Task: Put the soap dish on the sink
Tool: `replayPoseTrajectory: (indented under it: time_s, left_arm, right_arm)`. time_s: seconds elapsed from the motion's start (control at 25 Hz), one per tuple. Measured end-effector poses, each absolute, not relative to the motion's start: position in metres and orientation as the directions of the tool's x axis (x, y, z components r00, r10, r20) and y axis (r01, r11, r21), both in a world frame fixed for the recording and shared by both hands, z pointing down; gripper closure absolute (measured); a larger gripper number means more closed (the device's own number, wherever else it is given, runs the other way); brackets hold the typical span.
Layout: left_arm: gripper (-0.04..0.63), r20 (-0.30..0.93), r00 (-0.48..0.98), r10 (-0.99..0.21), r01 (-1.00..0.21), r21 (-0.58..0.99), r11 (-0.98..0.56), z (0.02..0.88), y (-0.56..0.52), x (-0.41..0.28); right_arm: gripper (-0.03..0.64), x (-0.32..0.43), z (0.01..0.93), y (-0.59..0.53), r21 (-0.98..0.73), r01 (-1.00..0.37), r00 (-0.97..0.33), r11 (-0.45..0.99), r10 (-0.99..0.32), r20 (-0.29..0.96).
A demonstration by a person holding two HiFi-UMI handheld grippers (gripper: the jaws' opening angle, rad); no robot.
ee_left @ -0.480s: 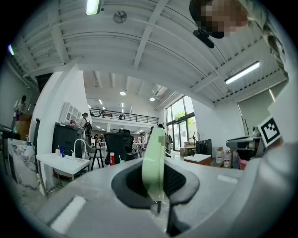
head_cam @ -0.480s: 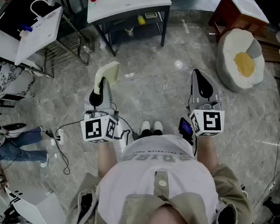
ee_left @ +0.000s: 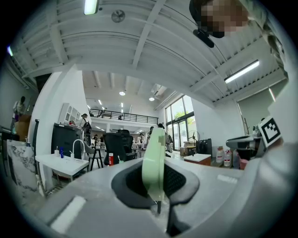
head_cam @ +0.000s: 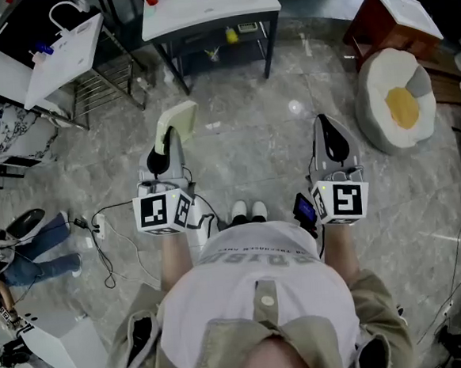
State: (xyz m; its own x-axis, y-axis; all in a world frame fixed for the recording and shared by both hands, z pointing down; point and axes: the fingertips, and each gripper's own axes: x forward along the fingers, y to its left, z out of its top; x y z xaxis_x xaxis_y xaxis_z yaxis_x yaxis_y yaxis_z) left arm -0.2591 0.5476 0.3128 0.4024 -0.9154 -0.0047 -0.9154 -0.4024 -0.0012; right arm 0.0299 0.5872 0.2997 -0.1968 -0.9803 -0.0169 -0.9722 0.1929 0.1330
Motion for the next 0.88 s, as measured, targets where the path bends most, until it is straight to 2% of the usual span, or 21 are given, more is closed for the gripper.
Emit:
replayPoseTrajectory:
  time_s: [0.24, 0.44, 0.48, 0.56, 0.6, 0.88]
  left_arm:
    - [0.568, -0.016, 0.396, -0.918, -0.918, -0.011, -0.396, 0.308, 0.539, -0.249]
    - [0.568, -0.018, 0.384, -0.923, -0.923, -0.016, -0.384, 0.305, 0.534, -0.242]
    - [0.568, -0.019, 0.38, -0.925, -0.925, -0.017, -0.38, 0.304, 0.534, -0.241]
    - [0.568, -0.022, 0.375, -0.927, -0.927, -0.022, -0.375, 0.302, 0.532, -0.238]
    - [0.568, -0.023, 0.374, -0.927, -0.928, -0.023, -0.373, 0.301, 0.531, -0.237]
    - [0.568, 0.013, 0.362, -0.932, -0.932, -0.012, -0.362, 0.313, 0.524, -0.242]
  right_arm:
    - [0.62, 0.042, 0.3, 0.579, 0.11, -0.974, -0.204, 0.201, -0.979, -0.021]
    - [0.615, 0.061, 0.295, 0.57, -0.062, -0.969, -0.234, 0.239, -0.969, -0.077]
    - [0.575, 0.064, 0.293, 0.569, -0.09, -0.963, -0.244, 0.252, -0.965, -0.093]
    - [0.429, 0.068, 0.289, 0.566, -0.113, -0.953, -0.268, 0.28, -0.957, -0.11]
    - [0.403, 0.069, 0.288, 0.564, -0.118, -0.951, -0.273, 0.286, -0.955, -0.115]
    - [0.39, 0.071, 0.297, 0.554, -0.142, -0.945, -0.282, 0.294, -0.954, -0.1]
